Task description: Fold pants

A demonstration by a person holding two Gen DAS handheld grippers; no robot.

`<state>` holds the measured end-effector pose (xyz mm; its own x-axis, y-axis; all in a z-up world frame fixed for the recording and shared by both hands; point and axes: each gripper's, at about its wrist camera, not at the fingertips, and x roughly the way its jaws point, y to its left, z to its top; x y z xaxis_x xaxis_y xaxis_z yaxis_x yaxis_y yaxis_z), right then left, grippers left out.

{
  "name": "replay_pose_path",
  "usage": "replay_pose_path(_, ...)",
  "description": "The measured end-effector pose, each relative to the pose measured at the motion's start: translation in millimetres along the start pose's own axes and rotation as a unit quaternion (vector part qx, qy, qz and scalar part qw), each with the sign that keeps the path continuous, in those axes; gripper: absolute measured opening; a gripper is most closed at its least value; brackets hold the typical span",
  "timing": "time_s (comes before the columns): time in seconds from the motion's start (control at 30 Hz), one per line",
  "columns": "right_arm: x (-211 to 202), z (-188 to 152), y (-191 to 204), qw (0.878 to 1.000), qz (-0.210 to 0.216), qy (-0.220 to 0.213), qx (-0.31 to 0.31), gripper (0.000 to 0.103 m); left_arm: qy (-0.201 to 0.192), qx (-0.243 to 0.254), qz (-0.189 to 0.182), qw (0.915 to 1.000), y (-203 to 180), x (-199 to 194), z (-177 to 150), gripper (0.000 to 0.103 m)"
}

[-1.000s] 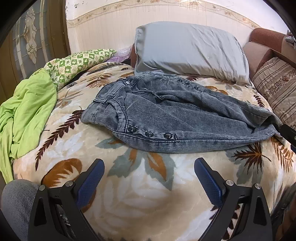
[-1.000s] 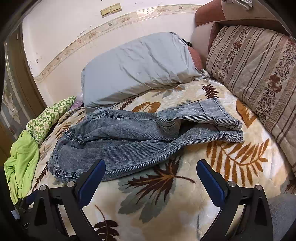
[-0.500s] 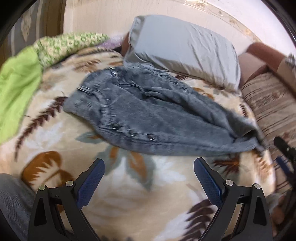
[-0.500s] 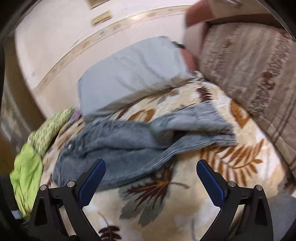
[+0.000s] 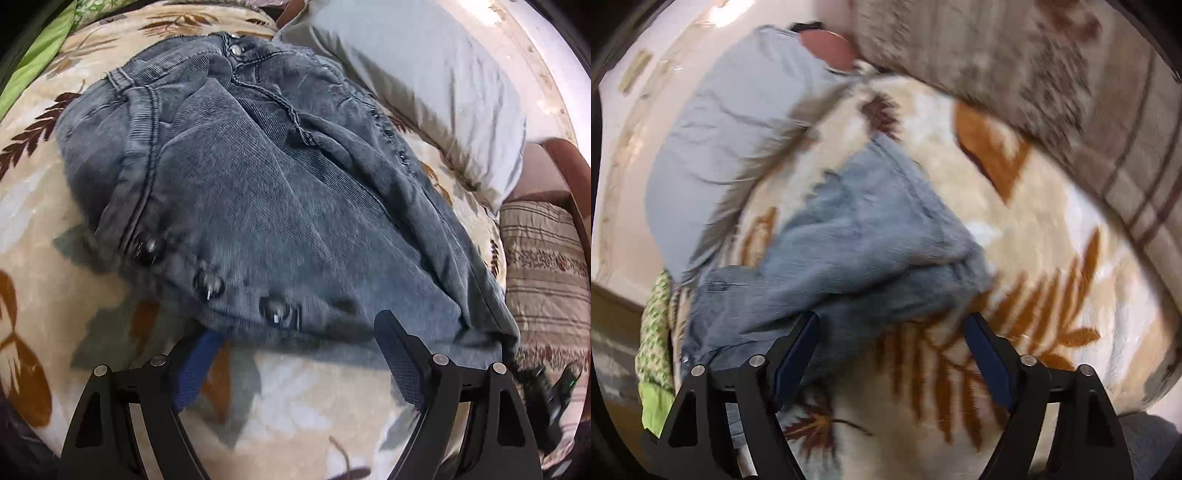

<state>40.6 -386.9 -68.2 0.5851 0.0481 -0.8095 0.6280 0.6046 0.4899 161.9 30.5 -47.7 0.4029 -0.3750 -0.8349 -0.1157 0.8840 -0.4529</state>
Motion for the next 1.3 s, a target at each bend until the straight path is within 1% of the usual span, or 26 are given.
replay_pose_path(0.1, 3.6, 6.6, 6.8, 1.000, 0.001, -0.011, -0.015, 0.073, -0.004, -0.010, 0.022, 0.9997, -2.8, 10.0, 12.0, 0.081)
replay_pose_path(0.13, 4.9, 8.4, 12.9, 0.999, -0.004, -0.016, -0.029, 0.055, -0.006, -0.012, 0.035, 0.9993, -5.6, 13.0, 14.1, 0.072)
replay_pose_path(0.17, 7.5, 7.5, 16.6, 0.999, -0.019, -0.014, -0.040, 0.032, -0.007, -0.011, 0.066, 0.9978, -7.7, 15.6, 17.7, 0.061)
replay_pose_path(0.2, 15.9, 8.8, 18.4, 0.998, -0.030, -0.010, -0.051, 0.021, 0.000, -0.008, 0.087, 0.9962, -16.5, 19.2, 14.9, 0.056)
replay_pose_path(0.23, 19.8, 8.3, 17.6, 0.998, -0.032, -0.002, -0.050, 0.013, -0.001, -0.008, 0.094, 0.9956, -15.8, 20.2, 18.7, 0.046)
replay_pose_path(0.27, 18.8, 6.8, 15.1, 0.999, -0.027, 0.002, -0.046, 0.011, -0.002, -0.010, 0.091, 0.9958, -14.3, 21.8, 20.3, 0.036)
replay_pose_path(0.33, 4.7, 5.0, 15.8, 0.998, -0.025, -0.015, -0.058, 0.010, 0.000, -0.026, 0.062, 0.9977, -1.4, 18.5, 26.5, 0.027)
replay_pose_path(0.37, -8.2, 4.2, 18.4, 0.997, -0.020, -0.025, -0.068, 0.009, 0.008, -0.042, 0.041, 0.9982, 7.0, 15.2, 27.2, 0.018)
replay_pose_path(0.43, -26.5, 2.2, 24.6, 0.996, -0.016, -0.039, -0.080, 0.009, 0.003, -0.050, 0.027, 0.9984, 14.3, 0.2, 24.7, 0.015)
replay_pose_path(0.5, -46.0, -3.5, 28.9, 0.995, -0.013, -0.042, -0.087, 0.009, -0.011, -0.039, 0.020, 0.9990, 15.9, -28.1, 18.4, 0.014)
replay_pose_path(0.6, -61.6, -25.3, 23.0, 0.995, -0.034, -0.020, -0.087, 0.009, -0.035, -0.007, 0.036, 0.9987, 19.4, -62.5, -1.6, 0.014)
replay_pose_path(0.67, -55.6, -41.6, 13.5, 0.994, -0.073, 0.004, -0.080, 0.011, -0.015, 0.015, 0.065, 0.9976, 23.5, -56.7, -19.4, 0.014)
replay_pose_path(0.73, -35.9, -54.7, 8.4, 0.991, -0.109, 0.035, -0.075, 0.020, -0.006, 0.020, 0.090, 0.9957, 31.0, -46.2, -27.8, 0.014)
replay_pose_path(0.8, -25.0, -58.7, 8.2, 0.989, -0.112, 0.055, -0.077, 0.034, -0.007, 0.015, 0.082, 0.9965, 36.0, -38.1, -27.0, 0.018)
replay_pose_path(0.83, -26.6, -60.4, 9.5, 0.990, -0.106, 0.054, -0.078, 0.050, -0.003, 0.016, 0.080, 0.9967, 35.2, -39.5, -26.2, 0.021)
replay_pose_path(0.87, -36.3, -62.7, 13.2, 0.991, -0.100, 0.040, -0.080, 0.059, 0.001, 0.021, 0.075, 0.9969, 33.6, -45.5, -25.4, 0.027)
replay_pose_path(0.9, -46.4, -65.6, 18.1, 0.991, -0.103, 0.020, -0.088, 0.065, -0.002, 0.035, 0.070, 0.9970, 31.3, -55.5, -25.2, 0.028)
replay_pose_path(0.93, -57.8, -69.9, 24.3, 0.989, -0.113, -0.004, -0.101, 0.076, -0.008, 0.044, 0.068, 0.9967, 31.3, -63.0, -25.8, 0.030)
replay_pose_path(0.97, -73.4, -77.0, 33.0, 0.986, -0.116, -0.034, -0.117, 0.077, -0.020, 0.059, 0.068, 0.9957, 29.2, -77.5, -23.3, 0.035)
replay_pose_path(1.0, -87.5, -84.5, 42.2, 0.984, -0.099, -0.060, -0.133, 0.077, -0.032, 0.063, 0.066, 0.9953, 30.2, -86.4, -19.9, 0.040)
replay_pose_path(1.03, -96.4, -90.5, 48.6, 0.984, -0.080, -0.072, -0.145, 0.077, -0.044, 0.064, 0.065, 0.9949, 32.4, -96.9, -17.7, 0.056)
replay_pose_path(1.07, -107.5, -99.1, 62.3, 0.980, -0.045, -0.089, -0.170, 0.077, -0.057, 0.058, 0.070, 0.9942, 38.5, -109.4, -11.8, 0.066)
replay_pose_path(1.13, -121.0, -111.0, 86.6, 0.971, 0.003, -0.107, -0.212, 0.077, -0.076, 0.035, 0.081, 0.9932, 55.8, -129.0, 5.0, 0.069)
replay_pose_path(1.17, -124.1, -116.9, 104.5, 0.963, 0.054, -0.103, -0.243, 0.078, -0.082, 0.019, 0.090, 0.9924, 65.6, -132.3, 18.3, 0.071)
replay_pose_path(1.23, -113.1, -129.4, 138.5, 0.947, 0.130, -0.061, -0.288, 0.080, -0.067, -0.007, 0.106, 0.9921, 85.2, -128.1, 43.3, 0.071)
replay_pose_path(1.3, -91.4, -148.3, 177.3, 0.920, 0.199, -0.005, -0.337, 0.086, -0.043, -0.038, 0.104, 0.9930, 101.8, -118.2, 68.6, 0.071)
